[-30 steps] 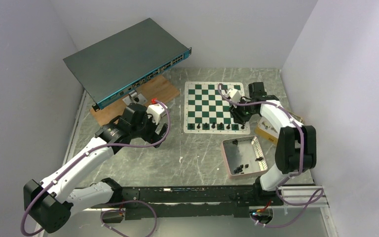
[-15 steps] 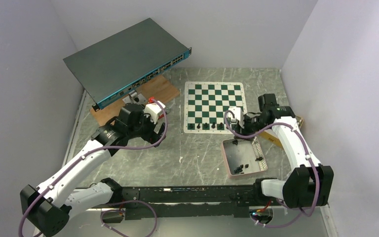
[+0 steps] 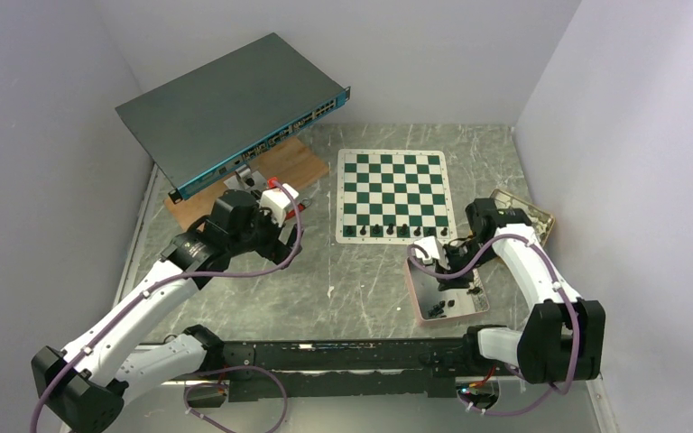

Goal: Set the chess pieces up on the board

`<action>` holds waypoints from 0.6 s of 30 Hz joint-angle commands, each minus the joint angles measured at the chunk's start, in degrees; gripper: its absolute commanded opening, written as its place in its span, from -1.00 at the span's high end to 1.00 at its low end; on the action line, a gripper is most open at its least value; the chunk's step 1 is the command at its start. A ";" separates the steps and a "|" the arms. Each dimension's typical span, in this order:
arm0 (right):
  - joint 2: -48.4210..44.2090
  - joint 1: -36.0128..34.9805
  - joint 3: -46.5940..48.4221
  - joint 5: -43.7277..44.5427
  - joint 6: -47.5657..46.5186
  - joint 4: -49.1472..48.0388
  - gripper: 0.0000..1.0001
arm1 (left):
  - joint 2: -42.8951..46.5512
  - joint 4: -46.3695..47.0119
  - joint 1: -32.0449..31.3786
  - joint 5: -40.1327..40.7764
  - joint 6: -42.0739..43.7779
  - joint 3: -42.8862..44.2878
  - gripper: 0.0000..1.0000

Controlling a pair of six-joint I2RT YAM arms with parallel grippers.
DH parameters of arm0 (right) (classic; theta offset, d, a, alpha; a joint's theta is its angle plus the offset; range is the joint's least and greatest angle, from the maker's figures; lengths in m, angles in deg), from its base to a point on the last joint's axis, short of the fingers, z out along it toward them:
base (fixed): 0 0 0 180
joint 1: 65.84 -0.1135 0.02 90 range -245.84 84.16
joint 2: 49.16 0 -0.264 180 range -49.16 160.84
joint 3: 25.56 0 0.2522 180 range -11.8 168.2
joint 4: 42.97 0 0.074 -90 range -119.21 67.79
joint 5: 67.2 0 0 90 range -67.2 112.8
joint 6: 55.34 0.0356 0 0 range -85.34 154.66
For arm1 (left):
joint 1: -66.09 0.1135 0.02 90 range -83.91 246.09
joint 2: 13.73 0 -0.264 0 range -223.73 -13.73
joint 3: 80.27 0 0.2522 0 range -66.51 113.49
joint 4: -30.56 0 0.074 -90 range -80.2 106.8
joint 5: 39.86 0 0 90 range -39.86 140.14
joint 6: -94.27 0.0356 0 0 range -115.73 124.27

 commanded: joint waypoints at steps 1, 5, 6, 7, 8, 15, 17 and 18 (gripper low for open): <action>-1.62 0.26 -1.64 2.16 -3.59 0.49 0.13 | 1.43 2.26 0.29 -0.72 -0.87 -0.49 -1.00; -2.38 0.26 -3.01 3.81 -3.32 -0.01 0.13 | 1.18 2.29 0.29 -0.90 -0.92 -0.42 -0.99; -2.94 0.30 -2.90 5.52 -2.21 -0.42 0.13 | 1.17 2.24 0.29 -0.96 -0.92 -0.42 -0.99; -3.63 0.50 -2.52 7.22 -0.61 -1.10 0.14 | 1.22 2.25 0.29 -0.95 -0.97 -0.50 -0.99; -4.59 1.15 -2.05 8.36 0.17 -1.33 0.14 | 1.25 2.25 0.32 -0.84 -0.96 -0.50 -0.99; -5.62 6.50 0.30 6.82 -3.91 2.85 0.14 | 1.43 2.39 0.32 -1.54 -0.96 -0.42 -0.99; -5.44 6.50 -1.25 5.20 -5.47 2.97 0.14 | 1.59 2.37 0.29 -1.65 -0.96 -0.46 -1.00; -5.30 6.50 -2.12 4.49 -6.09 2.80 0.15 | 1.69 2.34 0.34 -1.61 -0.96 -0.50 -0.99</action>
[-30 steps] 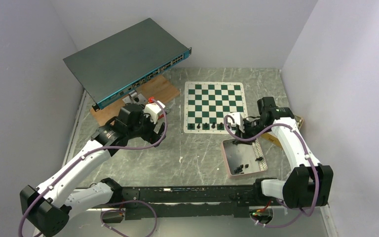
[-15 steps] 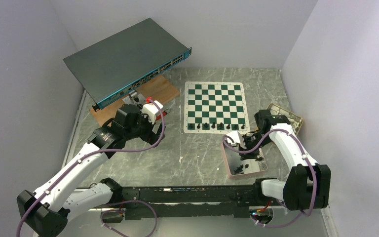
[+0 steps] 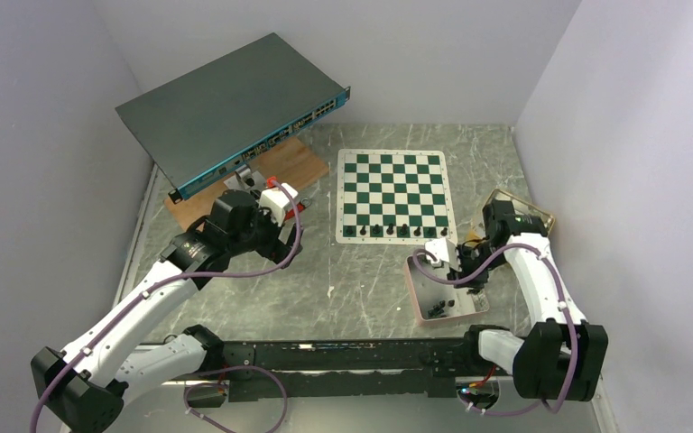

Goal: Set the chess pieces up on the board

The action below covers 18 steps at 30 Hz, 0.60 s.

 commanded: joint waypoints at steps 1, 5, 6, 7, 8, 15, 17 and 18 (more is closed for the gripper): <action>0.05 0.14 -1.91 -3.94 -4.78 1.98 0.15 | 1.19 2.07 0.26 -1.56 -0.17 -0.48 -0.99; 1.04 0.02 -4.52 -5.51 -5.80 0.62 0.15 | 1.03 2.16 0.25 -1.71 -0.17 -0.48 -0.99; 1.31 0.01 -5.01 -5.58 -6.11 0.25 0.15 | 0.96 2.18 0.25 -1.80 -0.17 -0.48 -0.99; 1.59 0.01 -5.52 -5.59 -6.24 -0.08 0.15 | 0.94 2.15 0.25 -1.83 -0.17 -0.48 -0.99; 1.93 -0.07 -5.98 -5.51 -6.36 -0.62 0.15 | 0.87 2.12 0.25 -1.83 -0.17 -0.48 -0.99; 3.61 -1.08 -9.10 -4.84 -5.93 -4.57 0.21 | 0.60 2.05 0.34 -1.56 -0.17 -0.49 -0.99; 4.19 -1.36 -9.74 -4.74 -5.74 -5.37 0.23 | 0.50 1.97 0.38 -1.61 -0.18 -0.48 -0.99; 4.46 -1.39 -9.99 -4.84 -5.64 -5.67 0.25 | 0.43 2.03 0.42 -1.64 -0.17 -0.51 -0.99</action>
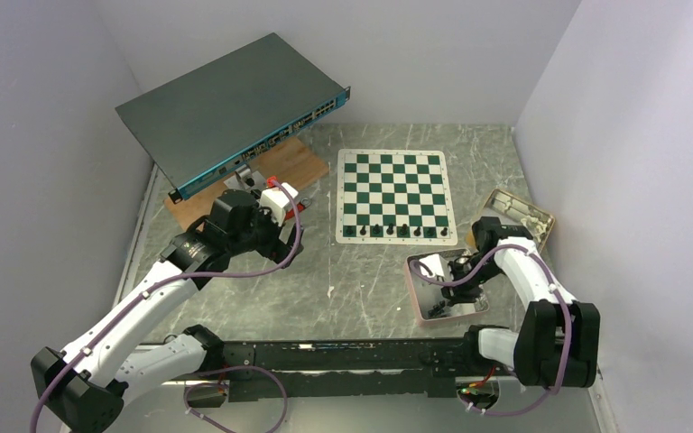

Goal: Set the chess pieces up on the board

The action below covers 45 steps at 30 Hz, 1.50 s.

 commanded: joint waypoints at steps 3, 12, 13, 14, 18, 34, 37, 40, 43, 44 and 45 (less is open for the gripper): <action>1.37 -1.03 -1.60 -2.27 -1.15 -3.35 0.27 | 0.25 1.52 0.43 -0.95 -0.15 -0.42 -0.99; 3.02 -2.24 -2.44 -0.96 -0.18 -5.86 0.37 | 0.15 1.60 0.60 -1.15 -0.15 -0.40 -1.00; 3.03 -2.24 -2.55 -0.97 -0.05 -6.11 0.38 | 0.14 1.58 0.60 -1.14 -0.15 -0.40 -0.99; 3.08 -2.26 -2.63 -1.01 0.01 -6.30 0.39 | 0.14 1.55 0.60 -1.14 -0.14 -0.40 -0.99; 3.62 -3.36 -2.79 -0.86 0.39 -6.73 0.43 | 0.05 1.60 0.70 -1.29 -0.15 -0.40 -1.00; 2.99 -4.52 0.87 -0.09 5.11 -7.15 1.00 | -0.03 1.53 0.87 -1.33 -0.16 -0.40 -0.99; 1.71 -4.53 4.22 -1.44 8.47 -6.86 1.00 | -0.03 1.58 0.87 -1.39 -0.15 -0.40 -0.99; 1.16 -4.48 7.61 -2.91 11.65 -5.83 1.00 | 0.05 1.49 0.87 -1.41 -0.15 -0.35 -0.99; 1.59 -4.52 11.23 -4.04 15.56 -5.03 1.00 | 0.14 1.47 0.87 -1.46 -0.15 -0.40 -0.99; 1.78 -4.55 12.37 -4.37 17.53 -5.36 1.00 | 0.14 1.51 0.87 -1.50 -0.15 -0.40 -0.99; 2.07 -4.53 13.50 -4.72 19.97 -6.12 1.00 | 0.22 1.50 0.87 -1.55 -0.15 -0.40 -0.99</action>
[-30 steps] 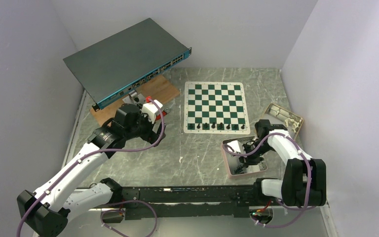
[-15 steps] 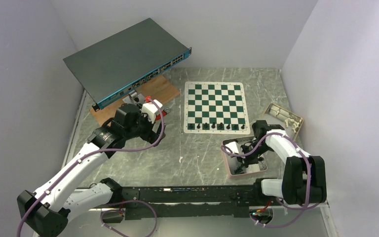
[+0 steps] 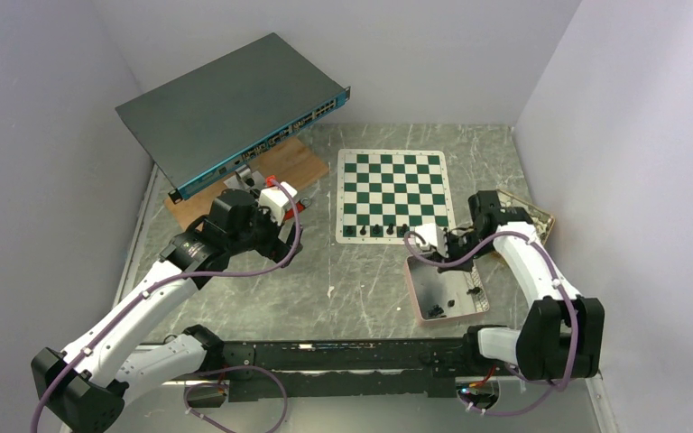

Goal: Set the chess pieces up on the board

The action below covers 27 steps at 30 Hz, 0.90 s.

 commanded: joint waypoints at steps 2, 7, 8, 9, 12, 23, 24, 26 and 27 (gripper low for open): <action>0.46 -0.26 7.00 -4.41 12.16 -1.35 1.00 | 0.27 1.55 0.34 -1.50 -0.15 -0.40 -0.99; 4.98 -0.23 12.25 -4.71 28.58 -10.98 1.00 | 0.34 1.48 0.36 -1.46 -0.15 -0.40 -0.99; 6.43 -0.29 13.46 -4.14 31.74 -12.77 1.00 | 0.31 1.43 0.37 -1.33 -0.15 -0.40 -0.99; 8.15 -0.30 14.64 -2.93 34.90 -14.71 1.00 | 0.39 1.46 0.39 -1.19 -0.15 -0.44 -1.00; 12.61 -0.63 17.57 0.55 42.23 -19.40 1.00 | 0.43 1.40 0.43 -0.98 -0.16 -0.41 -0.99; 25.55 -3.11 21.94 12.23 54.13 -30.33 1.00 | 0.15 1.29 0.67 -0.73 -0.13 -0.48 -0.99; 26.46 -3.34 22.15 12.97 54.56 -30.81 1.00 | 0.12 1.33 0.67 -0.80 -0.13 -0.48 -0.99; 28.06 -3.40 22.57 14.23 55.05 -31.39 1.00 | 0.10 1.27 0.67 -0.73 -0.12 -0.53 -1.00; 28.75 -3.38 22.75 14.76 55.29 -31.65 1.00 | 0.10 1.25 0.67 -0.66 -0.13 -0.49 -0.99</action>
